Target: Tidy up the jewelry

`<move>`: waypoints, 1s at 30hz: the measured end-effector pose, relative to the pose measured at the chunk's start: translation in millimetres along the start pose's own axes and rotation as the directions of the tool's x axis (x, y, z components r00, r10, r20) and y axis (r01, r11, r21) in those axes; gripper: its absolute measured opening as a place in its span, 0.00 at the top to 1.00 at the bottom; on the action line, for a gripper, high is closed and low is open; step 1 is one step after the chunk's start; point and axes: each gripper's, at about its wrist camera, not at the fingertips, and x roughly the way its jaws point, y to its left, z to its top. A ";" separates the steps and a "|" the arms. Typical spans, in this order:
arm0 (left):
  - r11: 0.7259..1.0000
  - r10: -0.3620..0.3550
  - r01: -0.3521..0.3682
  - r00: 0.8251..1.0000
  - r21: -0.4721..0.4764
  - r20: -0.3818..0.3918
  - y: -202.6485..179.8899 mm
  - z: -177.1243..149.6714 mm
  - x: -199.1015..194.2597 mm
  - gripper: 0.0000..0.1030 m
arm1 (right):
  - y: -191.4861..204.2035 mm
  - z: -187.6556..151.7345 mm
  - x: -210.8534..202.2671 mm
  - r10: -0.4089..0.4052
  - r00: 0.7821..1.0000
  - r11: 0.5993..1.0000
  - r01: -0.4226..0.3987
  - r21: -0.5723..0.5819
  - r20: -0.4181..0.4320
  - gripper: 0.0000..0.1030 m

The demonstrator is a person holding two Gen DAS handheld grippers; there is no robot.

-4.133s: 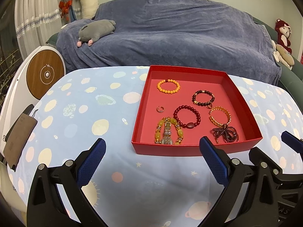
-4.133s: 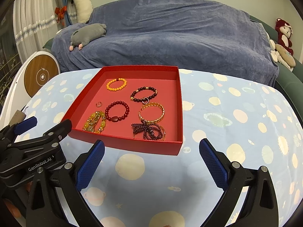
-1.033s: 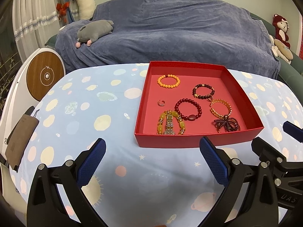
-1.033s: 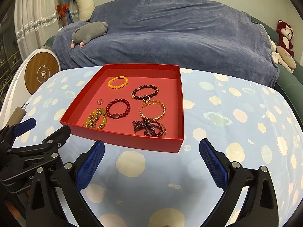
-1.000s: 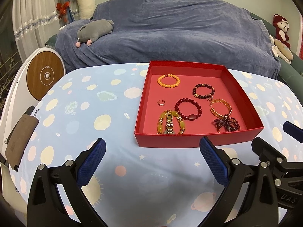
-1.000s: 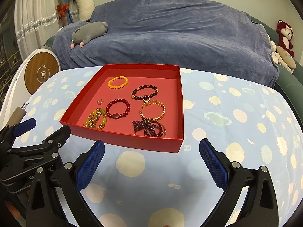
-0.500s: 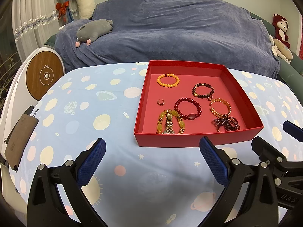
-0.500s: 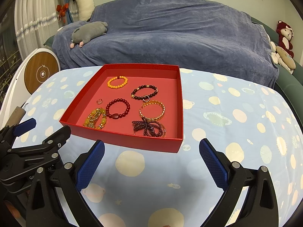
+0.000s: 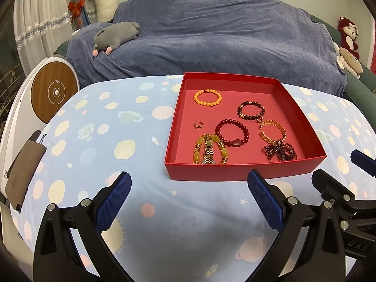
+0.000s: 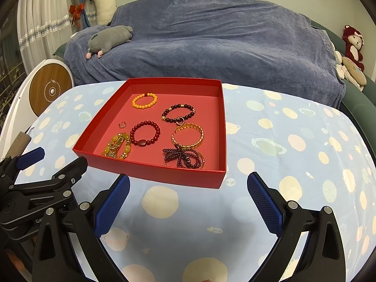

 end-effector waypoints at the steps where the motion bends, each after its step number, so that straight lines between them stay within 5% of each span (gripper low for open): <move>1: 1.000 -0.001 0.001 1.000 0.000 -0.001 0.5 0.3 0.3 0.08 | -0.3 -0.1 0.5 0.001 1.000 1.000 -0.001 0.000 -0.001 0.06; 13: 1.000 -0.021 0.020 0.997 -0.009 -0.070 2.6 -3.6 6.4 0.08 | -3.4 -1.9 4.9 0.003 0.999 1.000 -0.003 0.010 -0.032 0.06; 30: 1.000 -0.014 0.014 0.999 0.000 -0.044 1.7 -3.0 2.8 0.08 | -4.2 -1.5 2.4 -0.003 1.000 1.000 0.003 0.008 -0.024 0.06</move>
